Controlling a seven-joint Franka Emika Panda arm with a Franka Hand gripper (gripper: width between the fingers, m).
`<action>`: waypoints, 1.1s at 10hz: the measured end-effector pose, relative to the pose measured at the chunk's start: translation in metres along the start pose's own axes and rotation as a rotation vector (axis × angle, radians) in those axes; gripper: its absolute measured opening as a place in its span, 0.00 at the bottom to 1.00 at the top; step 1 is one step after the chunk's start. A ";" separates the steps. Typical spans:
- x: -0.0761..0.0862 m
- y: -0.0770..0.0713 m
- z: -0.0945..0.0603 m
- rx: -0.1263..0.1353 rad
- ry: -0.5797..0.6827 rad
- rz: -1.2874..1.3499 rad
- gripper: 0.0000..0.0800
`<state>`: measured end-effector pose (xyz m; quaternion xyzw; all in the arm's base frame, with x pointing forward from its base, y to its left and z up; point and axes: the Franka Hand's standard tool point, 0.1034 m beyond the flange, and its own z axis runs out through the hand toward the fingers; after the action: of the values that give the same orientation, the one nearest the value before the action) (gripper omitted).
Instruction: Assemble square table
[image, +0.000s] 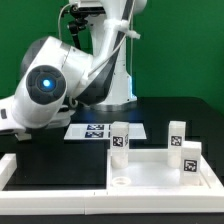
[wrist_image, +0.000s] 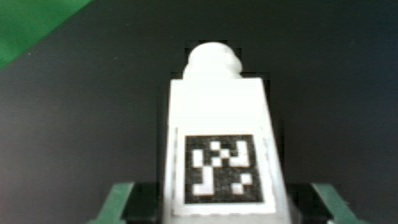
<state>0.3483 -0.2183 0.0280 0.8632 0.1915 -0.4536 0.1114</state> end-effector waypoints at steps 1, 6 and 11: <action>0.001 -0.005 -0.029 -0.007 0.021 0.019 0.36; 0.010 0.004 -0.070 -0.062 0.206 0.000 0.36; 0.029 0.004 -0.166 -0.118 0.520 0.068 0.36</action>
Offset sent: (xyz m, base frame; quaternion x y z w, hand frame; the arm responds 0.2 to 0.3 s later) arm 0.0354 -0.0088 0.0446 -0.0487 -0.0242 -0.0197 0.9983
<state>0.4881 -0.1545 0.0977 0.9487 0.2108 -0.2006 0.1239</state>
